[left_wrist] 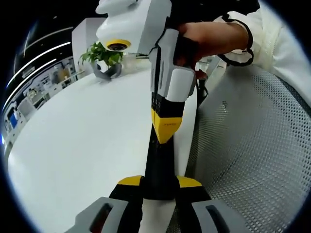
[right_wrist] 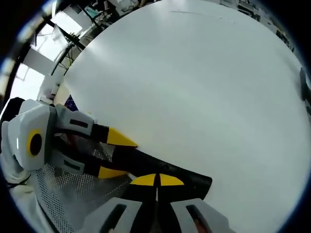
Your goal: Press the specified remote control buttons in sequence, fully releasing each button before pressing the next.
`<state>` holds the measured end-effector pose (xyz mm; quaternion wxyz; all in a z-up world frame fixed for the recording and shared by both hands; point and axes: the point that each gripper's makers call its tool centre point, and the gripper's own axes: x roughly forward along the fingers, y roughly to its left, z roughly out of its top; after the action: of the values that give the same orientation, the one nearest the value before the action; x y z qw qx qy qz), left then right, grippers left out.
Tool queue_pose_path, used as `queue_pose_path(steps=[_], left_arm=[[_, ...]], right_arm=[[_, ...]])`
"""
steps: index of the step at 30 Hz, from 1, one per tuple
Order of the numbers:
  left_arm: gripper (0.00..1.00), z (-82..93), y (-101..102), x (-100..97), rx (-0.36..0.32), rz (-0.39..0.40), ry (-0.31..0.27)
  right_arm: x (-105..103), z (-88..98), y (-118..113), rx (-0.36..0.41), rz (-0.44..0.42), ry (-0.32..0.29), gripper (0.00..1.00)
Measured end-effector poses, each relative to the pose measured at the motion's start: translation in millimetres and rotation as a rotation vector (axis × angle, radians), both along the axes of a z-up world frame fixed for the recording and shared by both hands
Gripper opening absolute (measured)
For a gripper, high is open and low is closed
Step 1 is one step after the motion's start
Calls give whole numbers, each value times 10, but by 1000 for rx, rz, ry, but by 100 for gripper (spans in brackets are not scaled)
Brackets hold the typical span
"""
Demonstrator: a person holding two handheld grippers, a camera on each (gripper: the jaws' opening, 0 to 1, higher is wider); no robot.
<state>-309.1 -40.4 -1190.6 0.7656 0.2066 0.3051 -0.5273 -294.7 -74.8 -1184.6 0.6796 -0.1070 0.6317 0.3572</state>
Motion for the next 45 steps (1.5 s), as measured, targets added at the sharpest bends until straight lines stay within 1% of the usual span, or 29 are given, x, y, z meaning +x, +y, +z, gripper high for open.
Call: queue_pose_path(steps=[4, 9, 10, 12, 14, 19, 21, 22, 24, 26, 28, 31, 33, 37, 42, 45], left_arm=[[25, 2, 1, -2, -1, 1, 0], [25, 3, 2, -3, -1, 2, 1], [25, 3, 2, -3, -1, 2, 0], [25, 5, 1, 1, -1, 2, -2], [25, 5, 3, 4, -5, 7, 2], [25, 6, 2, 13, -5, 10, -1], [25, 6, 1, 12, -6, 9, -2], [25, 7, 1, 12, -6, 9, -2], [25, 7, 1, 12, -3, 7, -3], [25, 9, 0, 11, -1, 8, -1], [25, 8, 0, 10, 0, 8, -2], [25, 8, 1, 9, 0, 8, -2], [25, 8, 1, 9, -1, 7, -2], [25, 6, 2, 9, -2, 7, -2], [25, 4, 2, 9, -2, 5, -3], [25, 5, -1, 6, -1, 3, -3]], right_arm=[[3, 0, -7, 5, 11, -7, 0], [19, -5, -13, 19, -18, 21, 0], [16, -3, -10, 20, -16, 16, 0], [68, 2, -5, 18, -9, -28, 0], [83, -6, -1, 12, -6, -30, 0], [97, -4, -12, 41, -40, -1, 0], [77, 1, -10, 53, -36, -19, 0], [70, 4, -3, 52, -19, -41, 0], [61, 8, 5, 46, -1, -56, 0], [68, 10, 2, 41, 4, -52, 0], [69, 12, -12, 41, -20, -34, 0], [20, 3, -54, 23, -30, -3, 0], [11, 2, -71, 26, -27, -10, 0], [-3, -1, -82, 26, -34, 1, 0], [-11, -10, -81, 13, -21, -2, 0], [-14, -27, -88, 5, -18, 9, 0]])
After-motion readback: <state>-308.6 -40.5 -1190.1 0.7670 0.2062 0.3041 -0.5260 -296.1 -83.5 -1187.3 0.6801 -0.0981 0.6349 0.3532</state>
